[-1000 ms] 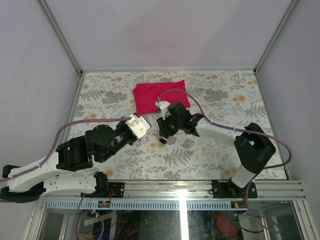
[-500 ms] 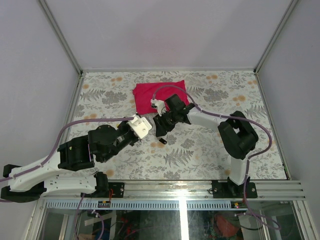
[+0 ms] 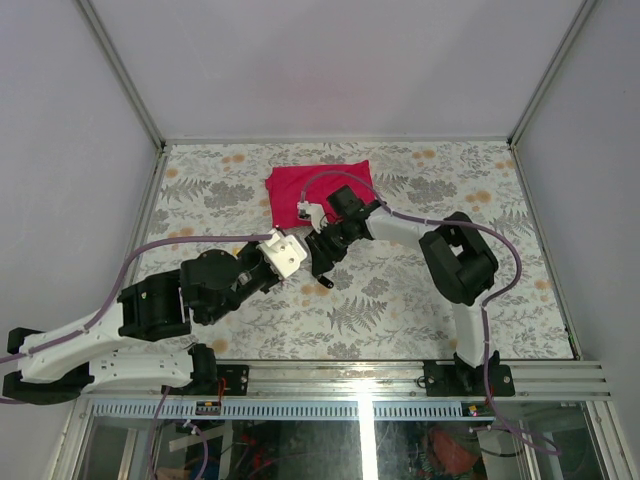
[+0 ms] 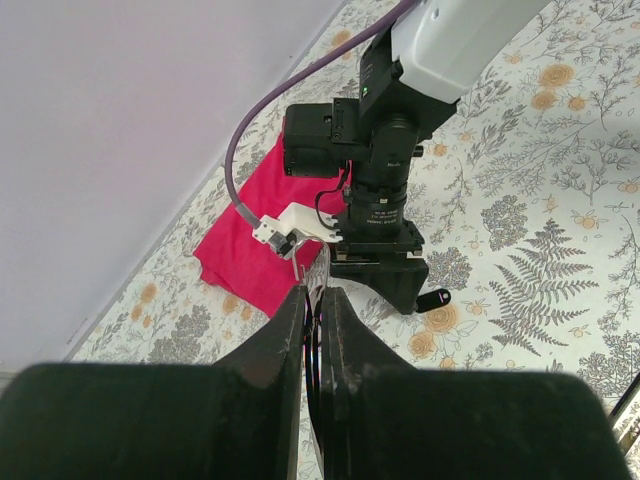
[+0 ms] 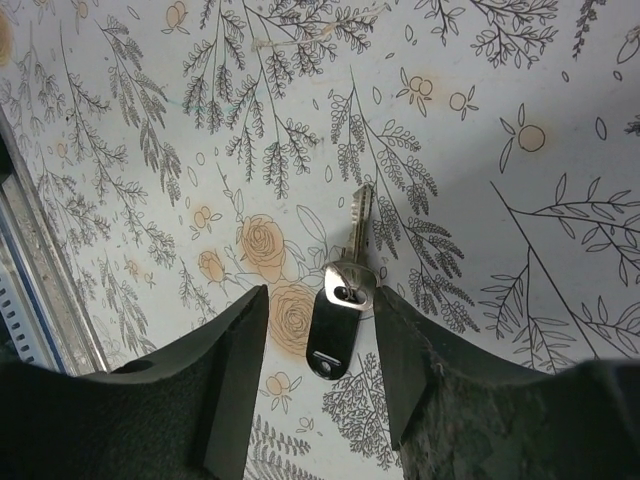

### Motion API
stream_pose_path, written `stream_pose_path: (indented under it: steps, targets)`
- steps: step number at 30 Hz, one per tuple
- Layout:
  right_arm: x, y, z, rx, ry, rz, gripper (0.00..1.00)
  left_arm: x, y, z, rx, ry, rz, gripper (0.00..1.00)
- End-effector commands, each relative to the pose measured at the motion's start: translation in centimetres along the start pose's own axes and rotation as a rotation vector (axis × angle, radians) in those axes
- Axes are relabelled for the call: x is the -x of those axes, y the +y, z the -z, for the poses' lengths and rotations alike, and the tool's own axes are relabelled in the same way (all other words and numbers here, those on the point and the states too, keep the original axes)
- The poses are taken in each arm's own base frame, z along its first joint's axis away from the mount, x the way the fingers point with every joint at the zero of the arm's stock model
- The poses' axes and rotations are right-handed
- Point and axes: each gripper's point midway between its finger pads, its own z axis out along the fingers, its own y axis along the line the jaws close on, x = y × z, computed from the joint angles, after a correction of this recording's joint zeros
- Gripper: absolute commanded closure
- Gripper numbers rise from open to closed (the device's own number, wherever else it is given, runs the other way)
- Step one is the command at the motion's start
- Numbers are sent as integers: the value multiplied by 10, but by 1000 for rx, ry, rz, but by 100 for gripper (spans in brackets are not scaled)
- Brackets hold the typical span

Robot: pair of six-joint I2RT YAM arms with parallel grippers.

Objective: Put the keys on the keyring

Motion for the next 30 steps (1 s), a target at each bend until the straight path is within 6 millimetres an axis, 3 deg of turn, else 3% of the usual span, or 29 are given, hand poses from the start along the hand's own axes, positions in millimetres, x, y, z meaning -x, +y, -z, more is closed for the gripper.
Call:
stream_pose_path:
  steps: [1,21,30]
  targets:
    - [5,-2,-3,45,2,25,48,17,8,4,15,-46,41,100]
    - [-6,-9,-16,53,32,4,56,16,8,3,14,-36,40,100]
    - [18,2,5,23,-63,63,58,17,8,4,13,-36,44,100]
